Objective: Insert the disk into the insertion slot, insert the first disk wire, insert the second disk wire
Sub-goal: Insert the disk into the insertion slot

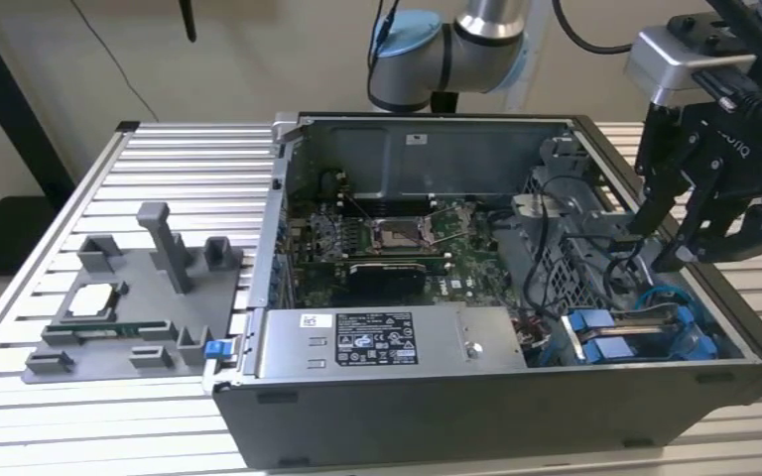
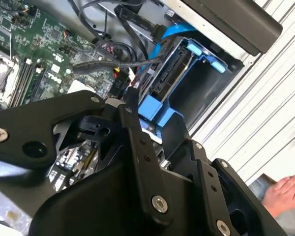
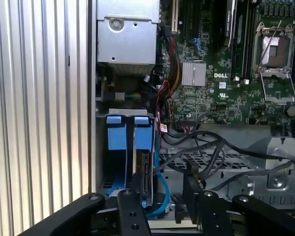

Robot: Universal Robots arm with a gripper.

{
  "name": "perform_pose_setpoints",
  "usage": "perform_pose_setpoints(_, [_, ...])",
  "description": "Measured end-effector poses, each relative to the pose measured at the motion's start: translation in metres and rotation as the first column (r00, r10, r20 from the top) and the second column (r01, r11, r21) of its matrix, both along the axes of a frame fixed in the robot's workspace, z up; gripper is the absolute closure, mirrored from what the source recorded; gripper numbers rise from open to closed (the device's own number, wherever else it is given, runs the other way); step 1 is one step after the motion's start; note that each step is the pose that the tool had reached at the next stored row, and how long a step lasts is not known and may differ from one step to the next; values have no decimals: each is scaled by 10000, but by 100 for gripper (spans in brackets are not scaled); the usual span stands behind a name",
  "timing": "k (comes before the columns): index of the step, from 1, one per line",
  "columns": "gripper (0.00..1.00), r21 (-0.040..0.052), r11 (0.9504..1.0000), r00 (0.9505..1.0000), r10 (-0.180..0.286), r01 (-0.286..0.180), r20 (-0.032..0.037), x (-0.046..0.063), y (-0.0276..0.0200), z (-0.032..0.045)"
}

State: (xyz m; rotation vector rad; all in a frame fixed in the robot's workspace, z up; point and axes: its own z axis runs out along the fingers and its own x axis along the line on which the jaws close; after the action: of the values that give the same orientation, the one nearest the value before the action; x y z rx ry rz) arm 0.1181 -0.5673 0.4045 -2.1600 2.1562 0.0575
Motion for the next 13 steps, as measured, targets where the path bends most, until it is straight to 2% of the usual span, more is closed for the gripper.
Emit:
perform_pose_setpoints(2, [0,0,10000,10000,0,0,-53,17,13,-23])
perform_pose_setpoints(4, [0,0,10000,10000,0,0,-67,28,29,-53])
perform_pose_setpoints(11, [0,11,10000,10000,-7,7,-70,32,172,-110])
perform_pose_setpoints(13, [0,14,10000,10000,-13,13,-90,31,200,-125])
